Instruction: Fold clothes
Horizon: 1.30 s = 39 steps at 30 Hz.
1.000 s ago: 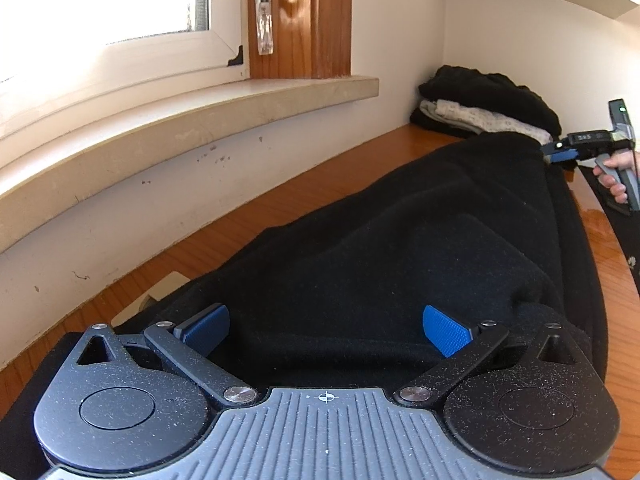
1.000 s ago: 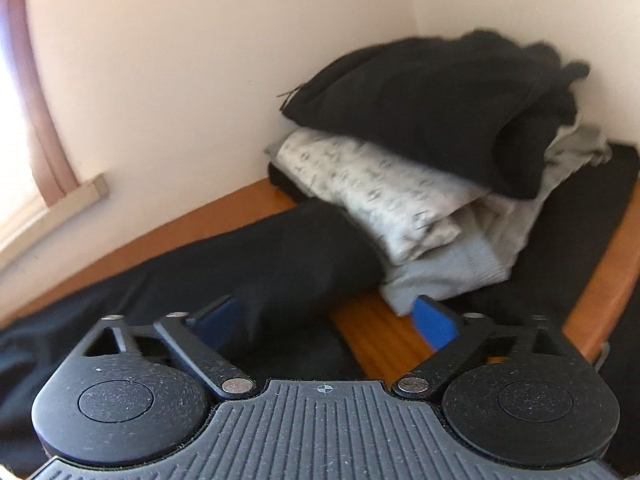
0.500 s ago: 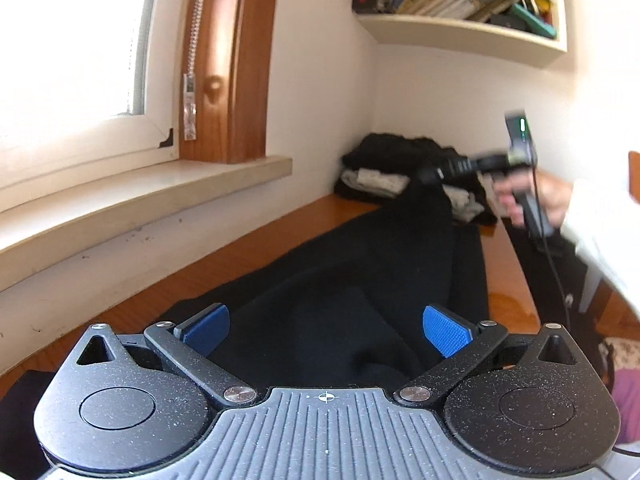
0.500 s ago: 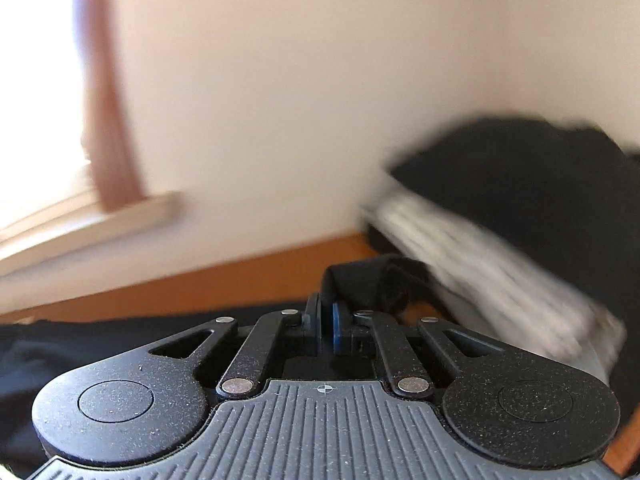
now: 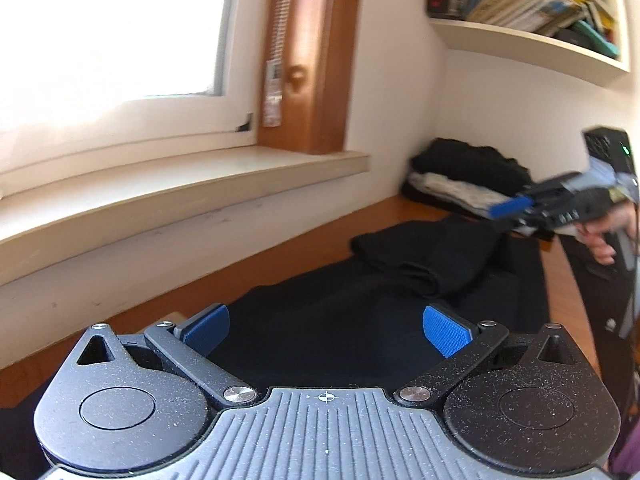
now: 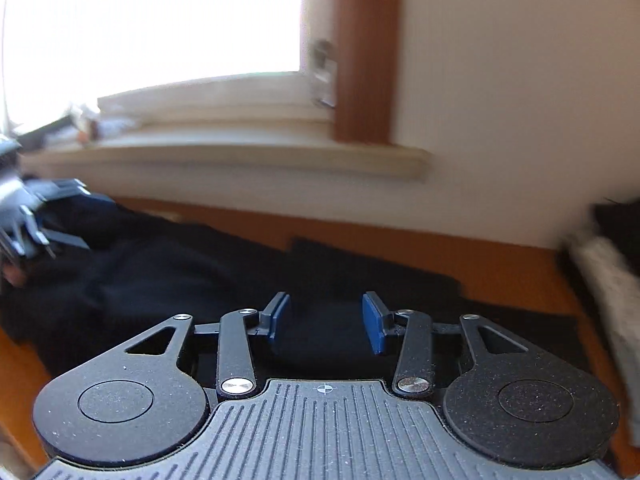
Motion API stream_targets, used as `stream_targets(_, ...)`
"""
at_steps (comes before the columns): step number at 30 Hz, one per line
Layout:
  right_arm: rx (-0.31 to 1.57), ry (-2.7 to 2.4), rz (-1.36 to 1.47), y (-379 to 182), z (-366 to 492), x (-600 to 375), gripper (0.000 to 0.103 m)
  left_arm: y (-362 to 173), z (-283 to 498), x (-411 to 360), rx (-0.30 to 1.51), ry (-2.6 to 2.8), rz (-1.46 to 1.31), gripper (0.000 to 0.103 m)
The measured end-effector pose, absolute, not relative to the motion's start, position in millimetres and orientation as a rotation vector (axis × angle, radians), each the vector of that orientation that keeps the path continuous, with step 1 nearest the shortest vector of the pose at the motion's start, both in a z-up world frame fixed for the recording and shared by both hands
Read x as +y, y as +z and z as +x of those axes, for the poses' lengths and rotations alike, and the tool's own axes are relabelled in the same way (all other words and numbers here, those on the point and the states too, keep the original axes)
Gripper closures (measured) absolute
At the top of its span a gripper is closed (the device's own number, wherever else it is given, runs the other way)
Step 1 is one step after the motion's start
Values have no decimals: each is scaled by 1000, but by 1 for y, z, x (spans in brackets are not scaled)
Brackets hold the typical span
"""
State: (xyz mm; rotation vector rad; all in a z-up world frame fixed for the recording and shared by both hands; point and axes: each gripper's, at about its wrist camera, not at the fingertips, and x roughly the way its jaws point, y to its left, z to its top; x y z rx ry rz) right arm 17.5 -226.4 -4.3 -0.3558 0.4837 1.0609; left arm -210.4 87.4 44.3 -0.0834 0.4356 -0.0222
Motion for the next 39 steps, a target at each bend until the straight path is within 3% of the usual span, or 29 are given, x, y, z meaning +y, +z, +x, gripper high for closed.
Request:
stream_targets(5,451,1017,-456,-8,18,-223,60,44,-208,95,440,0,-94,0)
stream_targets(10,451,1125,-553,-9,19,-182,48,44,-207,99,443,12,-100,0)
stream_targets(14,532,1227,-639,-22,21,-139,39,44,-208,100,444,14,-102,0)
stream_targets(21,668,1327,-690,-39,28,-107,35,45,-208,102,447,18,-103,0)
stream_targets(22,680,1334,-678,-40,30,-107,36,44,-207,101,449,20,-101,0)
stream_targets(24,704,1365,-641,-40,31,-109,53,44,-208,101,450,20,-99,0)
stream_targets(26,681,1371,-612,-37,29,-114,90,44,-208,101,446,21,-100,0)
stream_targets(30,539,1307,-491,-7,28,-137,94,46,-211,102,425,35,-103,0)
stream_targets(35,254,1032,-260,79,35,-195,95,52,-217,111,380,63,-140,0)
stream_targets(39,149,669,-105,140,62,-268,95,54,-219,120,372,90,-152,0)
